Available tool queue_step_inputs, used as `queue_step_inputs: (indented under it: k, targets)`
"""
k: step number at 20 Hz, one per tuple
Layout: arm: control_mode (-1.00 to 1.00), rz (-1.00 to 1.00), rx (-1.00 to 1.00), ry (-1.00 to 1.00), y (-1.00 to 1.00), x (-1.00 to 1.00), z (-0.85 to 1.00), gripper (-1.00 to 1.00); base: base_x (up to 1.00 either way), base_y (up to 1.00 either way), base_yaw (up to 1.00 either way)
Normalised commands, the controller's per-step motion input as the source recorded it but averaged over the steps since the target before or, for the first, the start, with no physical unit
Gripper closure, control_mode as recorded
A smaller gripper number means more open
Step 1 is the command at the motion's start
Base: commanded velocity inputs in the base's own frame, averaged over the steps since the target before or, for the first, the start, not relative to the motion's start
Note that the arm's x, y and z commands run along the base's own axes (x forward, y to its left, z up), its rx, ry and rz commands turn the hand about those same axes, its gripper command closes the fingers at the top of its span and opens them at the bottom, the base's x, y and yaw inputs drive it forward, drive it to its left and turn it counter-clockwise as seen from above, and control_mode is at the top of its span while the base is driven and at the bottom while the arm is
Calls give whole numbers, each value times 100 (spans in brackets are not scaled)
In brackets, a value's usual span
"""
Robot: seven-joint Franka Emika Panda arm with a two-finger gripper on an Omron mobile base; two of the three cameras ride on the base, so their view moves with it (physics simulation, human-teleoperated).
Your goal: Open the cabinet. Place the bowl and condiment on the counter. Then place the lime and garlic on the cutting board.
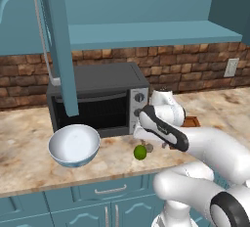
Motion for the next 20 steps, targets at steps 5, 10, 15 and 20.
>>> queue_step_inputs:
  k: [5, 10, 15, 20]
  targets:
    - [-100, 0, -3, -11, 27, 27, -12, -100, 0, 0, 0]
    - [-100, 0, 0, -4, 26, 27, -7, -100, 0, 0, 0]
    - [-100, 1, 0, 0, 20, 30, -40, -100, 0, 0, 0]
    - [-100, 3, -1, 0, 7, 8, -30, -100, 0, 0, 0]
